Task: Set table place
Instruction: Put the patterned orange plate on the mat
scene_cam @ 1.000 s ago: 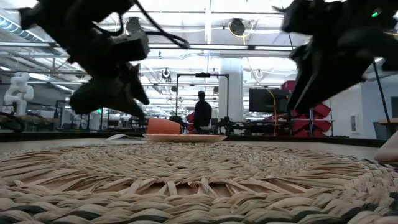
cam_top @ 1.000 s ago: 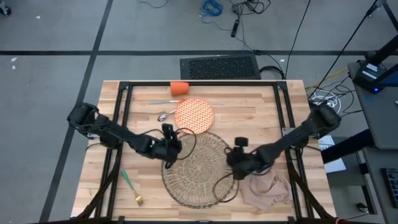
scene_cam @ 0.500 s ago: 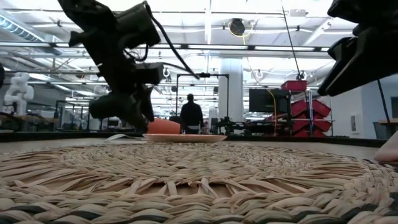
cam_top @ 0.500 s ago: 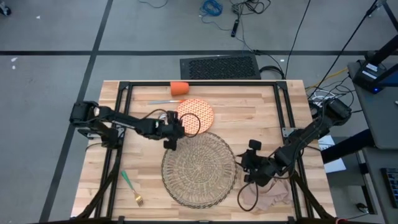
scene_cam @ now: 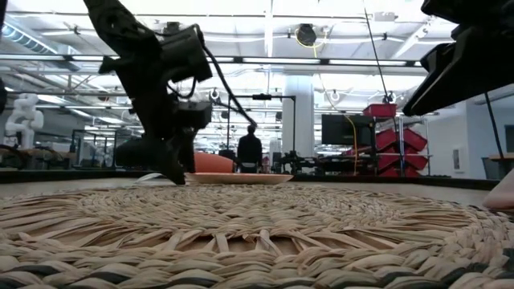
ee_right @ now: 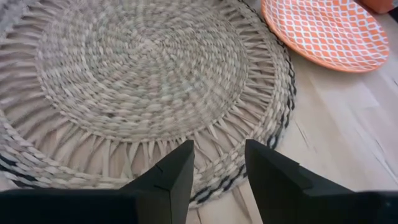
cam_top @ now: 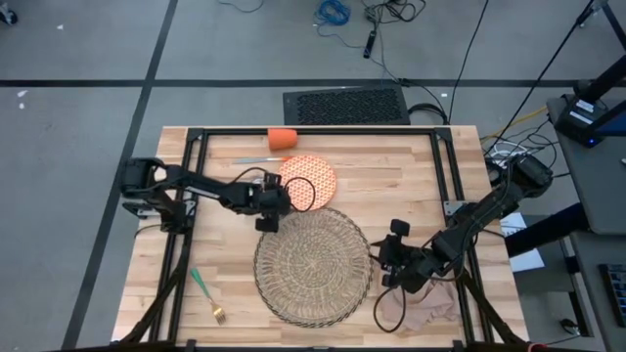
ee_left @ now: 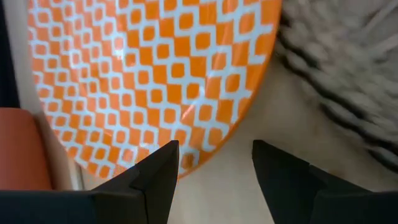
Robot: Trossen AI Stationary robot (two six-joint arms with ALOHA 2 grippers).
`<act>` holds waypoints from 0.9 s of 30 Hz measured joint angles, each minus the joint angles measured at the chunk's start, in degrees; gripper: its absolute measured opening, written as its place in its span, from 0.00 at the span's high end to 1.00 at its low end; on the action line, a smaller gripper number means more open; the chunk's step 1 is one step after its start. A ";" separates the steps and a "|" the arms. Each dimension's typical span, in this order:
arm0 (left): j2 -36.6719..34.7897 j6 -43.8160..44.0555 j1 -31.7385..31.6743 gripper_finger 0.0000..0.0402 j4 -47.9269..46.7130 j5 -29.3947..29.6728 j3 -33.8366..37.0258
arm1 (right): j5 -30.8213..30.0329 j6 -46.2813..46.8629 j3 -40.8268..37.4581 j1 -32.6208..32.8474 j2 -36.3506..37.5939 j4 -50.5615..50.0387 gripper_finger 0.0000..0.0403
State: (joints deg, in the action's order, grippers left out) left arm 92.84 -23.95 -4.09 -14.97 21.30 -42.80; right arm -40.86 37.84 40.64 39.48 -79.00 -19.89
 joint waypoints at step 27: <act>15.76 -6.09 1.29 0.99 8.65 14.70 -8.95 | 0.32 0.35 -0.02 0.00 -0.04 2.55 0.68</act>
State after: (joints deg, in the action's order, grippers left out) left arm 108.60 -30.03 -2.80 -6.32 36.01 -51.75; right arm -40.54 38.19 40.62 39.48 -79.05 -17.34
